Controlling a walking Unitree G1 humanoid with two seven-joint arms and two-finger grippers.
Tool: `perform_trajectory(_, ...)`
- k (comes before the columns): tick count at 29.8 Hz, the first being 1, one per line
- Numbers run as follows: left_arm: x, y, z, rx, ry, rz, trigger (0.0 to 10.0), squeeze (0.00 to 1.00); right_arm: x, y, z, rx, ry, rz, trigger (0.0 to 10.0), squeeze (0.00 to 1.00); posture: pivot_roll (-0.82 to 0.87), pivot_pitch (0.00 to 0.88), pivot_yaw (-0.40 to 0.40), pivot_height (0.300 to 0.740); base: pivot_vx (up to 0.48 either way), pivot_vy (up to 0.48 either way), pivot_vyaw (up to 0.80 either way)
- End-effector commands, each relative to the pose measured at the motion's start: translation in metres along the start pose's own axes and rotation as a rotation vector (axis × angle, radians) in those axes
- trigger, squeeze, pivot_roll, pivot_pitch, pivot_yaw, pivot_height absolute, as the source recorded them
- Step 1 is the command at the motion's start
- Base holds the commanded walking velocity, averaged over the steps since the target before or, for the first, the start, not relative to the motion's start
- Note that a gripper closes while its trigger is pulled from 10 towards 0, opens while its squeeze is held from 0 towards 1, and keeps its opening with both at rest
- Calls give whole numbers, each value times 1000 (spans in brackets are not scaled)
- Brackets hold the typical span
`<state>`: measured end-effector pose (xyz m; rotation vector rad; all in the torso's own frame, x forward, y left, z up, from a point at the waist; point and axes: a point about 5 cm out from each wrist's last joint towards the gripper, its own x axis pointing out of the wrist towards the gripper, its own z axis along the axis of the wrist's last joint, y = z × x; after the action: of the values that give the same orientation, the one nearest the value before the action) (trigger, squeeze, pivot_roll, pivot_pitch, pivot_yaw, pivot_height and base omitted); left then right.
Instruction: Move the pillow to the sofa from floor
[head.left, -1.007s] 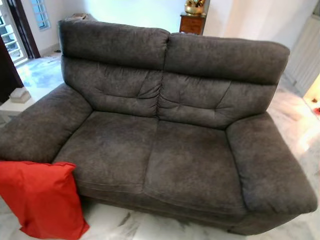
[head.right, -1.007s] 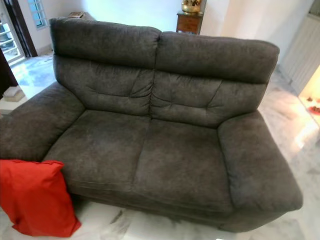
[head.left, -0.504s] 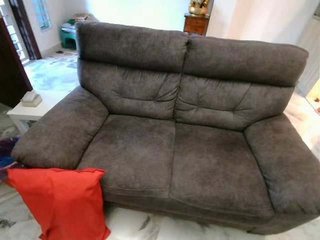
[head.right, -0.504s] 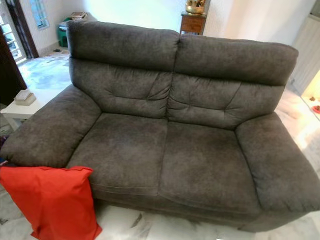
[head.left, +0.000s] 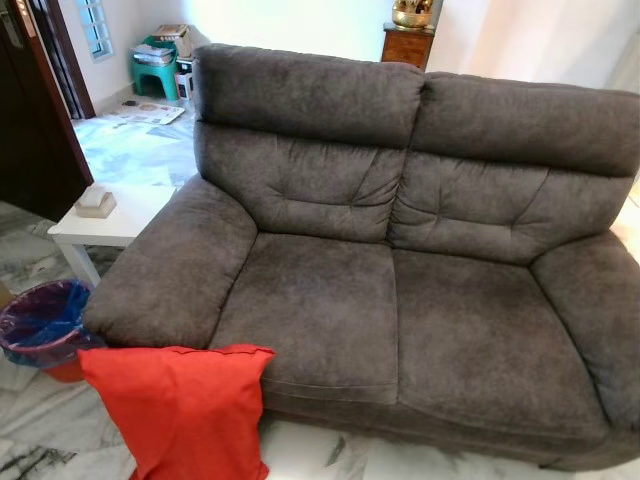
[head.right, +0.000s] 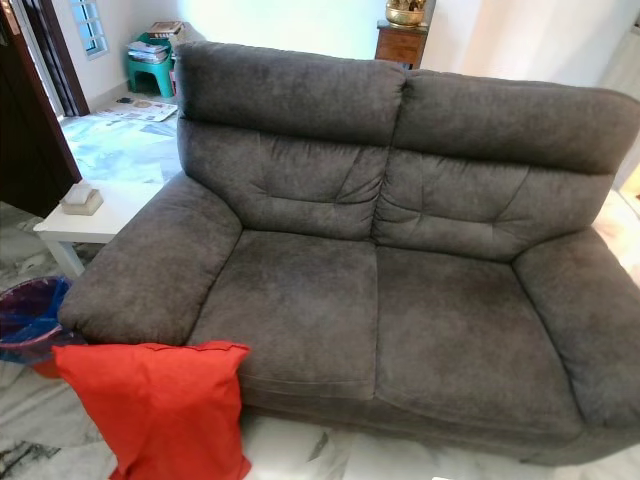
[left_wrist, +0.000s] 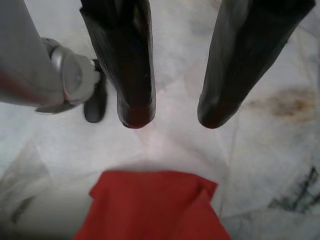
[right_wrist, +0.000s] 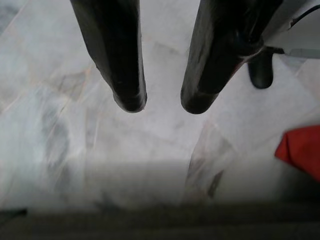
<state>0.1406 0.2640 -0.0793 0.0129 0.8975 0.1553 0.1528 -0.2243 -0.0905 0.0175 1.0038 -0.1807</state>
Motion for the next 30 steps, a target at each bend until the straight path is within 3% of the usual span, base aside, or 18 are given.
perform_trajectory(1, 9, -19, 5, 63, 98, -15, 10000, 0, 5, 49, 24, 169, -36, 133, 10000, 0, 204, 66, -9, 740, 0, 0, 0)
perform_trajectory(30, 10, -17, 12, 50, 59, -25, 10000, 0, 5, 48, 26, 172, -53, 133, 10000, 0, 191, 37, -15, 740, 0, 0, 0)
